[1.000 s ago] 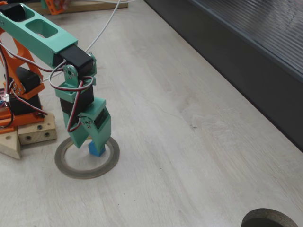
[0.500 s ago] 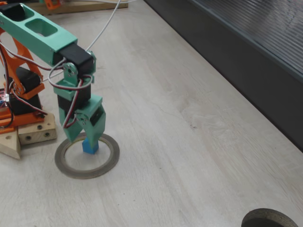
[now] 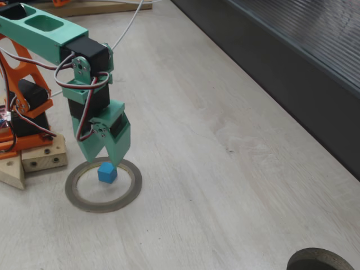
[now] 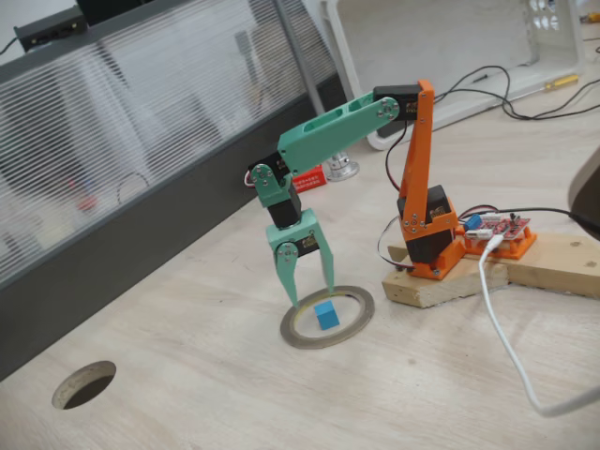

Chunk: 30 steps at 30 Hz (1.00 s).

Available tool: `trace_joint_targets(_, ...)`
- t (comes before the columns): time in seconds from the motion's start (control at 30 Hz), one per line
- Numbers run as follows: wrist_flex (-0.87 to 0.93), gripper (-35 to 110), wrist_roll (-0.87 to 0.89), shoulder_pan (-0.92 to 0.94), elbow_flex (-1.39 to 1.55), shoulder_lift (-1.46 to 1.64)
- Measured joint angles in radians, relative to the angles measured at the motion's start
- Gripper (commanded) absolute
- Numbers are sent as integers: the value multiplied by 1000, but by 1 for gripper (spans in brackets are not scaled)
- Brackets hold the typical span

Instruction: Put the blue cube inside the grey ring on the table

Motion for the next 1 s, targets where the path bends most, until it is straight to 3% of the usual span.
trace_joint_targets(0.27,140,38,3,0,-2,0)
trace_joint_targets(0.87,147,38,3,0,-2,0)
trace_joint_targets(1.0,147,31,3,0,-2,0)
